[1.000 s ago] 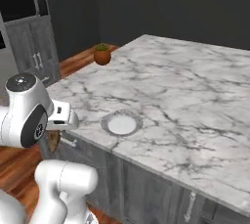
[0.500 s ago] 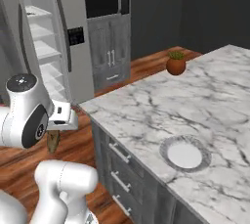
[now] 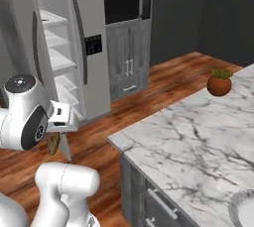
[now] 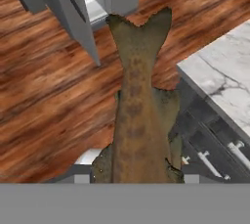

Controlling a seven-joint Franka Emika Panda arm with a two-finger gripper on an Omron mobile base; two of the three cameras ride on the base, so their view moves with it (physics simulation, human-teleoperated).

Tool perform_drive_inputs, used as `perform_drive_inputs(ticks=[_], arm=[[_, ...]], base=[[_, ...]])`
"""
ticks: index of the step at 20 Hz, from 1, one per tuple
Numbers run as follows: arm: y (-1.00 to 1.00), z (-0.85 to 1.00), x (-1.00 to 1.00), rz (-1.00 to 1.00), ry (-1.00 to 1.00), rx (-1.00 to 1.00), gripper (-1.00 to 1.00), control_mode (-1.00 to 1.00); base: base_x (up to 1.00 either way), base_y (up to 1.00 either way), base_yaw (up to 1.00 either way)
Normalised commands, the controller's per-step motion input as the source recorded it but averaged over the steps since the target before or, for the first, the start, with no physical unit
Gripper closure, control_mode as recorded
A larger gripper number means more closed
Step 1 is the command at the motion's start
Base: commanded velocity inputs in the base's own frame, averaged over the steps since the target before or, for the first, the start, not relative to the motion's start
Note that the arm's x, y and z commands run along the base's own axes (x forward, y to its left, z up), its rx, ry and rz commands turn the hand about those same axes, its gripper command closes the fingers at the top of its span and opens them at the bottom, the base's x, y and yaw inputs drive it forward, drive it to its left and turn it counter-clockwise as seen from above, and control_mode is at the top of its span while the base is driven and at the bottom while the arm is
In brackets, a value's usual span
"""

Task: Place the fish on the counter behind the older fish on the same shelf of the fridge to maintain FIFO order. Close the fridge door when finished.

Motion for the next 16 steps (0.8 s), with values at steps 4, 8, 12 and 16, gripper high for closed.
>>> perform_drive_inputs(ticks=[4, 8, 12, 16], arm=[[0.0, 0.0, 0.0, 0.0, 0.0, 0.0, 1.0, 1.0], [0.0, 0.0, 0.0, 0.0, 0.0, 0.0, 1.0, 1.0], [0.0, 0.0, 0.0, 0.0, 0.0, 0.0, 1.0, 1.0], [0.0, 0.0, 0.0, 0.0, 0.0, 0.0, 1.0, 1.0]], base=[[0.97, 0.47, -0.26], [0.88, 0.64, -0.35], [0.85, 0.44, -0.37], [0.9, 0.08, -0.36]])
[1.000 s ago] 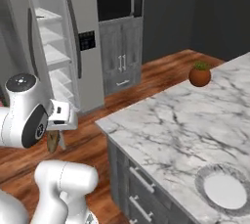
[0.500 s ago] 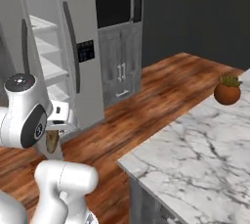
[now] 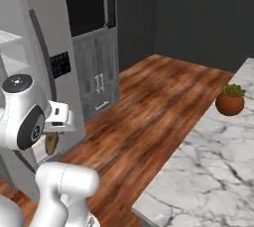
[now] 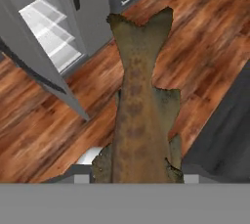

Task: Place the fish on the counter behind the older fish on the same shelf of the fridge to maintain FIFO order. Close the fridge door when finished.

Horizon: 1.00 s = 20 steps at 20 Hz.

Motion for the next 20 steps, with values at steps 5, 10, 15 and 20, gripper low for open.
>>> perform_drive_inputs(ticks=[5, 10, 15, 20], arm=[[0.0, 0.0, 0.0, 0.0, 0.0, 0.0, 1.0, 1.0], [0.0, 0.0, 0.0, 0.0, 0.0, 0.0, 1.0, 1.0], [0.0, 0.0, 0.0, 0.0, 0.0, 0.0, 1.0, 1.0], [0.0, 0.0, 0.0, 0.0, 0.0, 0.0, 1.0, 1.0]], base=[[0.91, 0.07, -0.32], [0.97, 0.47, -0.28], [0.99, 0.23, -0.06], [0.6, 0.01, 0.6]])
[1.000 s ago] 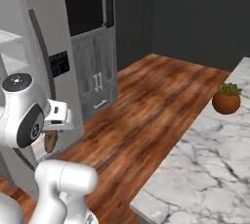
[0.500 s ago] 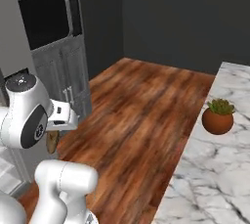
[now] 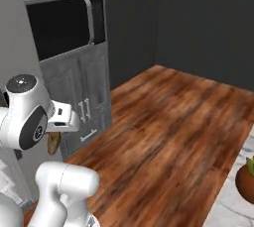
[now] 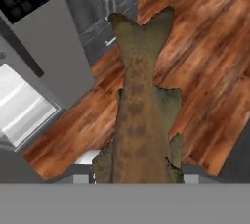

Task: Place the fish on the counter behind the older fish on the same shelf of the fridge to maintain FIFO order. Close the fridge door when finished.

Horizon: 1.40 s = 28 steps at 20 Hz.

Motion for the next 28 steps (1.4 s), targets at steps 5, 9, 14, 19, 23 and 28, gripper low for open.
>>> perform_drive_inputs(ticks=[5, 9, 14, 19, 23, 28], arm=[[0.0, 0.0, 0.0, 0.0, 0.0, 0.0, 1.0, 1.0], [0.0, 0.0, 0.0, 0.0, 0.0, 0.0, 1.0, 1.0], [0.0, 0.0, 0.0, 0.0, 0.0, 0.0, 1.0, 1.0], [0.0, 0.0, 0.0, 0.0, 0.0, 0.0, 1.0, 1.0], [0.0, 0.0, 0.0, 0.0, 0.0, 0.0, 1.0, 1.0], [0.0, 0.0, 0.0, 0.0, 0.0, 0.0, 1.0, 1.0]], base=[[0.65, 0.1, 0.77], [0.77, 0.0, 0.66], [0.34, 0.15, 0.69], [0.59, 0.05, 0.65], [0.26, 0.0, 0.55], [0.22, 0.04, 0.22]])
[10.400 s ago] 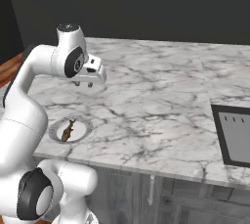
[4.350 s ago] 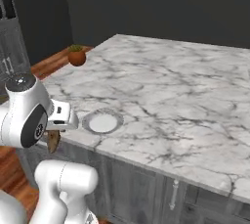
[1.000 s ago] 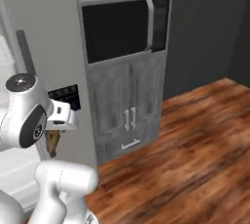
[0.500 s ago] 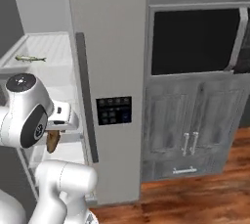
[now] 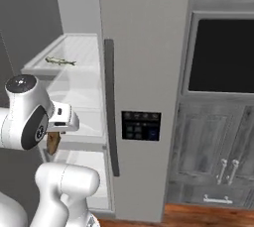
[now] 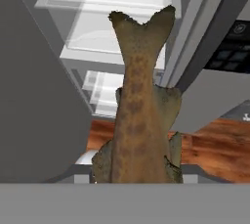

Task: Place the fish on the counter behind the older fish on the same shelf of the fridge to maintain FIFO order. Close the fridge door when finished.

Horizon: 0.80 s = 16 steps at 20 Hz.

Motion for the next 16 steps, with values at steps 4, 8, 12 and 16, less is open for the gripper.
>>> perform_drive_inputs(ticks=[4, 8, 12, 16], arm=[[0.0, 0.0, 0.0, 0.0, 0.0, 0.0, 1.0, 1.0], [0.0, 0.0, 0.0, 0.0, 0.0, 0.0, 1.0, 1.0], [0.0, 0.0, 0.0, 0.0, 0.0, 0.0, 1.0, 1.0], [0.0, 0.0, 0.0, 0.0, 0.0, 0.0, 1.0, 1.0]], base=[[0.46, 0.25, 0.02], [0.31, 0.48, 0.13], [0.24, 0.19, 0.36], [0.71, 0.0, 0.45]])
